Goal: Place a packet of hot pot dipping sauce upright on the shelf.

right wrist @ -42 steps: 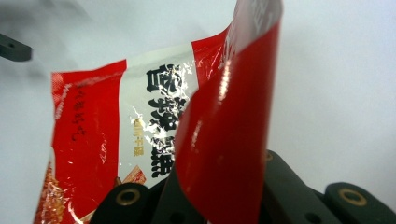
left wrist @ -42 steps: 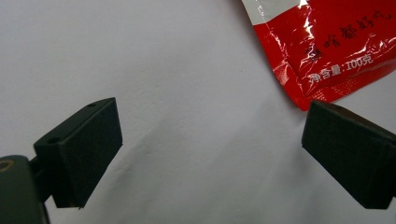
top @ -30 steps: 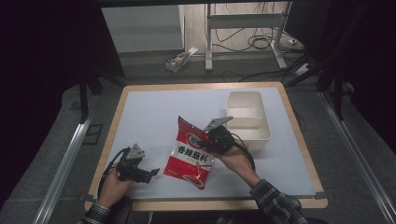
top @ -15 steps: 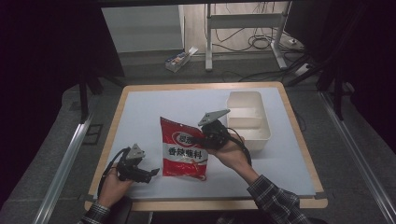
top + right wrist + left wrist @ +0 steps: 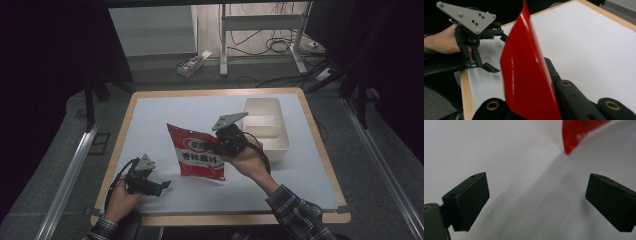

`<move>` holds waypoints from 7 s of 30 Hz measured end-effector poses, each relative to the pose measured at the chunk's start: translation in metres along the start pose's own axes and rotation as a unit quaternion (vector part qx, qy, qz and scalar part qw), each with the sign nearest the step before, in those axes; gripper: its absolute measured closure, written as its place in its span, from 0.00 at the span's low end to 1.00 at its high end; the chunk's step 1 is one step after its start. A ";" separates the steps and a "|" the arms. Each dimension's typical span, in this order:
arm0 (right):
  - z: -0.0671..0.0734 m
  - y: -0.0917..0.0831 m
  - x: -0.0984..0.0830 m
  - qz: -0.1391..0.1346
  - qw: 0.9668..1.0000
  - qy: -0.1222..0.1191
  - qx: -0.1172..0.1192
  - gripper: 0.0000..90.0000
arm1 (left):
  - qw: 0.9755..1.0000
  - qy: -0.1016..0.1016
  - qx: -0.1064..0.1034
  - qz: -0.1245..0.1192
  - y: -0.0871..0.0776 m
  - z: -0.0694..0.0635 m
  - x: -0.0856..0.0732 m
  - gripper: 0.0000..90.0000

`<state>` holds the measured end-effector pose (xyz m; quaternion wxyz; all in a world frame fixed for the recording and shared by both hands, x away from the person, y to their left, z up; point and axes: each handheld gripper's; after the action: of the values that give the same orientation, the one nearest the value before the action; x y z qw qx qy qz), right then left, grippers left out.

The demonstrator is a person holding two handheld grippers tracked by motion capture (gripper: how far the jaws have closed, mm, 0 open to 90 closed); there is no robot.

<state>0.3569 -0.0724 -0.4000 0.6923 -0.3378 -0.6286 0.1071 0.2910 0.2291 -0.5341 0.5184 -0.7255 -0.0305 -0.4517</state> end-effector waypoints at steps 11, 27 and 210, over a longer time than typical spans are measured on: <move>-0.020 -0.013 0.007 -0.018 0.999 0.010 -0.035 0.99 | 1.000 -0.001 0.000 -0.001 0.000 0.000 0.000 0.06; -0.051 -0.034 0.015 -0.043 0.996 0.034 -0.070 0.99 | 1.000 0.000 0.000 0.000 0.000 0.000 0.000 0.06; -0.079 -0.138 -0.140 -0.009 0.970 0.157 -0.187 0.09 | 1.000 -0.002 -0.012 -0.010 -0.003 -0.001 0.001 0.05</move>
<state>0.3672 -0.2823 -0.4268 0.7078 -0.4680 -0.5239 -0.0734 0.2895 0.2288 -0.5315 0.5053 -0.7322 -0.0335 -0.4554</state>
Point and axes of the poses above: each handheld gripper's, and its own axes: y roughly forward along the jaws, x roughly out of its top, z roughly to its left, and after that the axes turned 6 degrees about -y, right-handed
